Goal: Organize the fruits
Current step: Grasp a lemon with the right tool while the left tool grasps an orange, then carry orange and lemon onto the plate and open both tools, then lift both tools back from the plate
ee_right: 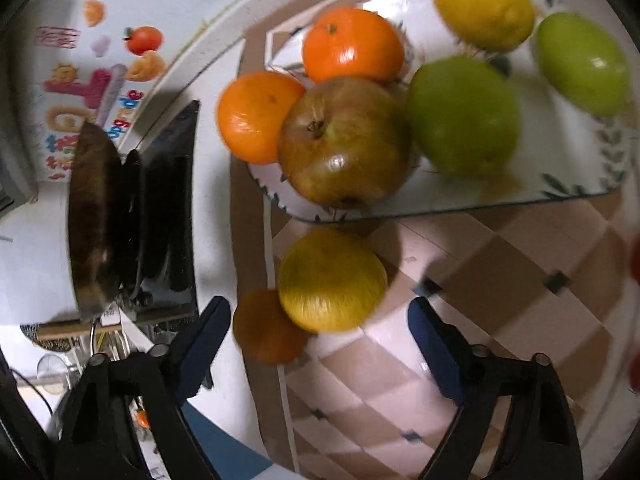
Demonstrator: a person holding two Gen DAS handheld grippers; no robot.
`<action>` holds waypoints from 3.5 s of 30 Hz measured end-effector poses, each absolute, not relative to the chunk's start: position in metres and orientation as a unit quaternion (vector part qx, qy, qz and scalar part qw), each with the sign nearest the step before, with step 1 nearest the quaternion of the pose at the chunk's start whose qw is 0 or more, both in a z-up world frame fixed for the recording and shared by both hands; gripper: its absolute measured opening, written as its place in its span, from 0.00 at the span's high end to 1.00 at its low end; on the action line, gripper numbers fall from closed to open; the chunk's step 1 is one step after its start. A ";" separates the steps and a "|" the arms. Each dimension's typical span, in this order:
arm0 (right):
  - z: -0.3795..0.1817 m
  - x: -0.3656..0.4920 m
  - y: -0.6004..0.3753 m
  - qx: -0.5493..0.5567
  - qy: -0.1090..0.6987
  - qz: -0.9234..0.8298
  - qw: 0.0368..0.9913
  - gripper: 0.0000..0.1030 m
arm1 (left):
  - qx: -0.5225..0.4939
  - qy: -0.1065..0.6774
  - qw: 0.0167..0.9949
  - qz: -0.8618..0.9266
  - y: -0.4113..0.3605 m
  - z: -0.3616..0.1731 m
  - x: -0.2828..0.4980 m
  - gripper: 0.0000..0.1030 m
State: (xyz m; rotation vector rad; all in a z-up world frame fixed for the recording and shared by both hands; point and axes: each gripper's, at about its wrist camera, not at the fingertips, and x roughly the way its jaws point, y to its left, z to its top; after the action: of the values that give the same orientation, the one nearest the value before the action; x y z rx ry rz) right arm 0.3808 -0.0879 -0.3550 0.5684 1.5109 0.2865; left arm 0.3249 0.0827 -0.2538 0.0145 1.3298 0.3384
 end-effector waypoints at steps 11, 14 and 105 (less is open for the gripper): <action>-0.347 0.339 -0.146 0.201 0.688 0.095 0.691 0.40 | 0.026 0.656 0.750 0.080 0.046 -0.284 0.339 0.00; -0.346 0.326 -0.173 0.201 0.685 0.073 0.696 0.40 | 0.029 0.670 0.740 0.041 0.027 -0.298 0.347 0.00; -0.110 0.248 -0.224 0.036 0.475 -0.029 0.879 0.07 | -0.004 0.490 0.871 -0.031 -0.026 -0.110 0.290 0.11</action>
State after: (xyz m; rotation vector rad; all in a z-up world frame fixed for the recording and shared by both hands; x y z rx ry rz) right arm 0.2480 -0.2240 -0.1098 0.0753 0.9903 -0.0605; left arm 0.2897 -0.0260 -0.1105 -0.0089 1.0246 -0.0656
